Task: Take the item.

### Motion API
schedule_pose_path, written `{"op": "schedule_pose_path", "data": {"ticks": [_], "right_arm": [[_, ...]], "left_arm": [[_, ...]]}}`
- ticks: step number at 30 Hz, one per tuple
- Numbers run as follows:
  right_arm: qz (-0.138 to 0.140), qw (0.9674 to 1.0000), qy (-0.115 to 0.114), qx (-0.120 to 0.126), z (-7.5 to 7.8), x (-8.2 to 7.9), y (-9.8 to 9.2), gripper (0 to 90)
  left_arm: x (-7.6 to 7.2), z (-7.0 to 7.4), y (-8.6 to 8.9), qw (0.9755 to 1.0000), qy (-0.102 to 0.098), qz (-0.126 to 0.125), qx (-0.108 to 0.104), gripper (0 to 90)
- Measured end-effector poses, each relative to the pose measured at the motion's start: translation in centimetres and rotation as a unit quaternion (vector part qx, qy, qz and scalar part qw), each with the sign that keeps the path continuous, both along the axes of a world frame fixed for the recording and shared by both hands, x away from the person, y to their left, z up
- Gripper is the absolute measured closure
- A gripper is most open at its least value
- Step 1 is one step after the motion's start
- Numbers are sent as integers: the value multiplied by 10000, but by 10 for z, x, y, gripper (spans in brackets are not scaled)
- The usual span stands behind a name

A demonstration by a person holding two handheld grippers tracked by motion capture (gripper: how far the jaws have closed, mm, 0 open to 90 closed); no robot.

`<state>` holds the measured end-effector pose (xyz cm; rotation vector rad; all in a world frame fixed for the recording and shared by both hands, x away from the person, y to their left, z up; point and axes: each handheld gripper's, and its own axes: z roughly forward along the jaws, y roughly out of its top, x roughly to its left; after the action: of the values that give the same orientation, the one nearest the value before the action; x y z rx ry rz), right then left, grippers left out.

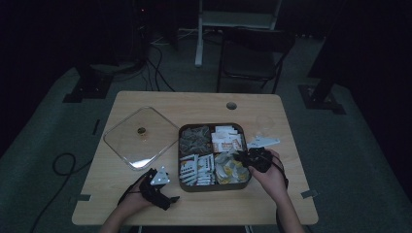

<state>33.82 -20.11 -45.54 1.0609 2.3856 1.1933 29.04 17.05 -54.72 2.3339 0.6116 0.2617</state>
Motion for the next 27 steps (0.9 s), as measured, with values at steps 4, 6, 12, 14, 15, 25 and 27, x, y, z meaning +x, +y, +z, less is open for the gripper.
{"op": "schedule_pose_path", "data": {"ticks": [4,6,12,14,15,25,27], "right_arm": [[-48,10000,-33,47,5,2,-4,799],[-88,9999,-55,108,7,3,-6,799],[-317,9990,-182,254,11,7,-13,799],[-360,9987,-213,280,12,9,-15,799],[-388,9985,-225,311,13,10,-16,799],[-722,9951,-410,530,24,18,-32,799],[-846,9936,-485,573,26,20,-36,800]], "left_arm": [[0,0,0,10000,0,7,-10,8],[0,0,0,10000,1,10,-14,8],[0,0,0,10000,5,15,-23,8],[0,0,0,10000,3,7,-11,8],[0,0,0,10000,-2,4,-8,8],[0,0,0,10000,-2,-3,-4,8],[0,0,0,10000,-2,-3,-1,8]]}}
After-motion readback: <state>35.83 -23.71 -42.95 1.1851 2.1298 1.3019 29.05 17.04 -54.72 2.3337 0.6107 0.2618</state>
